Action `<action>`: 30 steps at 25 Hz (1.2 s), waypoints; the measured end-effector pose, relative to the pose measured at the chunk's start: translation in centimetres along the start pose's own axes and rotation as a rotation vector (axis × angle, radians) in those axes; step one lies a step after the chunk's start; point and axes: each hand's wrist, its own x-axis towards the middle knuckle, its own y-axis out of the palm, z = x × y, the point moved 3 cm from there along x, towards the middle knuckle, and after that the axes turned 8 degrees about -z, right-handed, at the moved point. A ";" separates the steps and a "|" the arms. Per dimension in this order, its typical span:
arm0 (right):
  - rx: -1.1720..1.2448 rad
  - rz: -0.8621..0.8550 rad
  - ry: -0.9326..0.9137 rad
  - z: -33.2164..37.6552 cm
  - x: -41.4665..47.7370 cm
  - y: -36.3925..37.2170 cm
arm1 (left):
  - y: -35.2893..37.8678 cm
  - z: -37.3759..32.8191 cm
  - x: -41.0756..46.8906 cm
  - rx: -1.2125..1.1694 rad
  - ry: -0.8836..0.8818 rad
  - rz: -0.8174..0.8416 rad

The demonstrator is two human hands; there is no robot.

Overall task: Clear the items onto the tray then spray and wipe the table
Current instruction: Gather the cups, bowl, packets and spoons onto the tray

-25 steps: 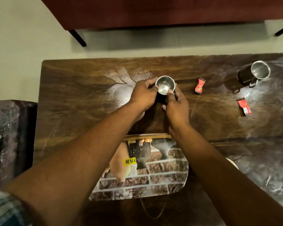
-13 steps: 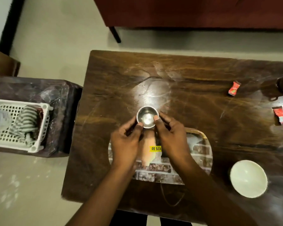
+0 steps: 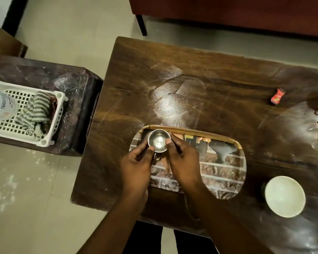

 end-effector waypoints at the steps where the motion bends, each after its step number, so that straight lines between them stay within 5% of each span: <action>1: -0.006 -0.005 -0.006 -0.2 0.1 0.1 | 0.0 0.0 0.0 -0.012 -0.003 0.003; 14: 0.021 -0.043 0.004 -0.4 0.5 0.3 | 0.4 0.3 0.3 0.001 -0.003 0.002; 19: 0.131 -0.079 0.080 0.9 0.8 -2.2 | 1.3 -1.8 0.0 0.141 0.211 -0.111; 23: 0.142 -0.248 0.012 3.2 3.2 -10.9 | 7.8 -5.3 -2.8 0.262 0.442 0.075; 30: 0.218 -0.557 0.027 -0.1 8.2 -31.2 | 26.5 -4.1 -8.6 0.388 0.530 0.459</action>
